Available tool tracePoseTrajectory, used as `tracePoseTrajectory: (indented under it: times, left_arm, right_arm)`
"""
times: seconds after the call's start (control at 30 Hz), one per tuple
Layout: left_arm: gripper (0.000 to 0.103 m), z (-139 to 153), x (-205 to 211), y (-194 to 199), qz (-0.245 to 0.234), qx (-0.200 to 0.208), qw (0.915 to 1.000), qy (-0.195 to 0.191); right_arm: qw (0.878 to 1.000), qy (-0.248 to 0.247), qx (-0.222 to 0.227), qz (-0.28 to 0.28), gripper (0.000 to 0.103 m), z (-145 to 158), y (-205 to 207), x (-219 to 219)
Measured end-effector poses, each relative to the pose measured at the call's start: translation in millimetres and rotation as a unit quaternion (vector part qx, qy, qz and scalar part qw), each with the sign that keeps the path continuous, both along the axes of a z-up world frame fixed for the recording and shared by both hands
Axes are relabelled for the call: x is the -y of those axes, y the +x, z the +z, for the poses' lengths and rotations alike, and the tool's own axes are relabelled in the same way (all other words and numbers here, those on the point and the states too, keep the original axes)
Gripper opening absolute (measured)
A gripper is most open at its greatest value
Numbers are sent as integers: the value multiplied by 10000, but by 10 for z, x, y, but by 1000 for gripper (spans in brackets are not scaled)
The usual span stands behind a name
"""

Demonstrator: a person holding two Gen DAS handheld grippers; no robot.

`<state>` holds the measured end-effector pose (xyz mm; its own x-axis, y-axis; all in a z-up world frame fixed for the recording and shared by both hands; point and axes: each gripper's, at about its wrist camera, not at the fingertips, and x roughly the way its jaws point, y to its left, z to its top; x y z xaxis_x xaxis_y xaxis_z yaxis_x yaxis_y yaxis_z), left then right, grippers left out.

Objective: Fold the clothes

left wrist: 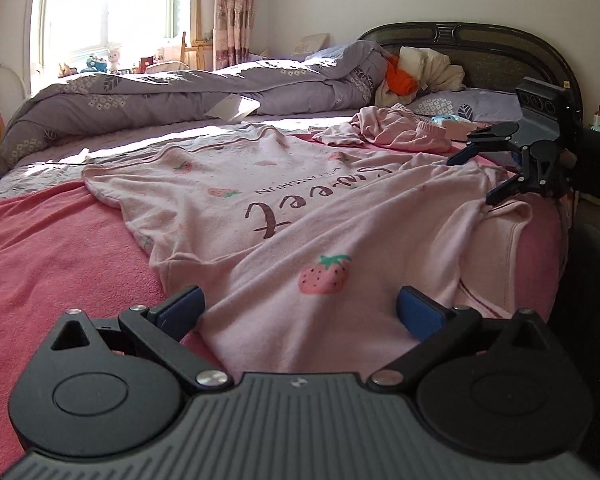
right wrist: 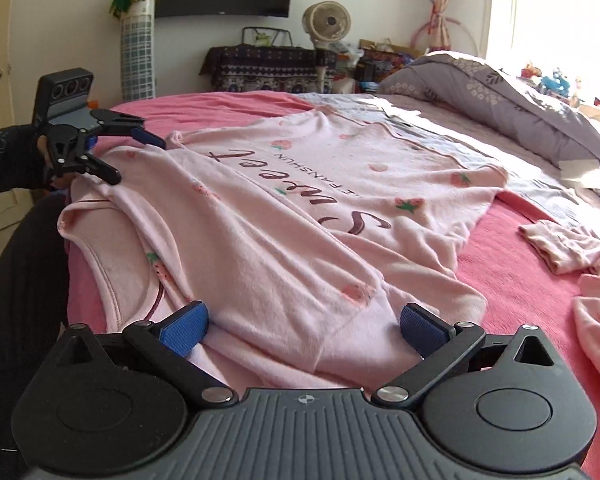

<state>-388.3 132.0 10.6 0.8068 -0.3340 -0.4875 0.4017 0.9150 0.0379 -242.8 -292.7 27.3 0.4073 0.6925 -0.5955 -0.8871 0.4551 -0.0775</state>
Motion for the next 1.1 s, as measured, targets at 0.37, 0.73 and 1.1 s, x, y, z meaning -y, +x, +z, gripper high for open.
tracePoseTrajectory:
  times: [0.37, 0.73, 1.1]
  left_arm:
    - [103, 647, 491, -193, 505, 693, 9957, 353]
    - [103, 0, 1143, 515, 791, 2, 9953, 567]
    - [103, -26, 809, 221, 1000, -30, 9950, -22]
  right_arm:
    - [9914, 424, 999, -737, 103, 328, -281, -97]
    - [9937, 409, -124, -1035, 103, -88, 218, -841]
    - [9939, 484, -227, -962, 103, -132, 135, -711]
